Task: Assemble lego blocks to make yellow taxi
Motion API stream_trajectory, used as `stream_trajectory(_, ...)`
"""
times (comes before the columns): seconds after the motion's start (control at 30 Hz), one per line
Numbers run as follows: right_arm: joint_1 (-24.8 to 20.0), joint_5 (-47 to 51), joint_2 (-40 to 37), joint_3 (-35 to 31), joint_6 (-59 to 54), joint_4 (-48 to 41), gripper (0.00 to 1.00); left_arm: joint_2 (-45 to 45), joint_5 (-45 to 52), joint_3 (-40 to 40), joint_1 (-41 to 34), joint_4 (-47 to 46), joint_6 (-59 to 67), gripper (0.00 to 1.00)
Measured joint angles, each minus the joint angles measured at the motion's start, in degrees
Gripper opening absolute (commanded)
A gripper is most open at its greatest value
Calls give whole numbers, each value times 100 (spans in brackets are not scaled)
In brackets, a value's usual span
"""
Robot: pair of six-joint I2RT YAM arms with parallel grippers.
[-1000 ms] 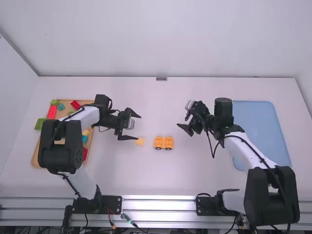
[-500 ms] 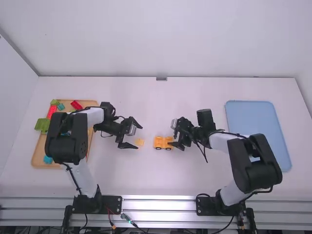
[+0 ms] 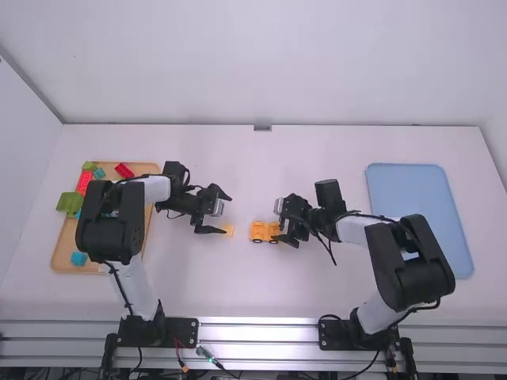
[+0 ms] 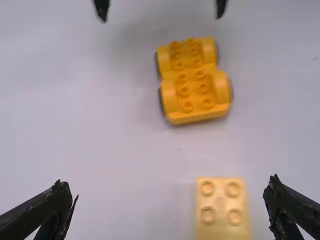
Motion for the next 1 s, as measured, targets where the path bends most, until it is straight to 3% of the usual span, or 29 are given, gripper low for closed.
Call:
stream_trajectory(0.2,-4,-258,280,0,-170,-33,99,236,-44,-315,0,254,-280,99)
stream_trajectory(0.43,166,-221,299,0,-251,-37,99,236,-221,-691,-13,1241,-706,99)
stream_trajectory(0.5,216,-170,299,0,-251,-42,99,236,-247,-721,-22,1250,-778,93)
stream_trajectory(0.53,240,-142,299,0,-249,-61,99,236,-264,-728,-28,1222,-848,80)
stream_trajectory(0.63,260,-101,299,0,-299,-162,99,236,-291,-726,-33,1143,-879,53)
stream_trajectory(0.7,258,-87,299,0,-341,-168,99,236,-304,-726,-37,1134,-883,50)
stream_trajectory(0.73,249,-90,299,0,-356,-168,99,236,-306,-728,-37,1128,-892,43)
stream_trajectory(0.8,227,-90,299,0,-374,-170,99,236,-306,-726,-39,1115,-898,41)
stream_trajectory(0.93,111,-87,299,0,-380,-212,99,236,-302,-726,-39,1172,-1003,22)
stream_trajectory(1.0,72,-87,299,0,-382,-236,100,236,-291,-728,-39,1270,-1108,21)
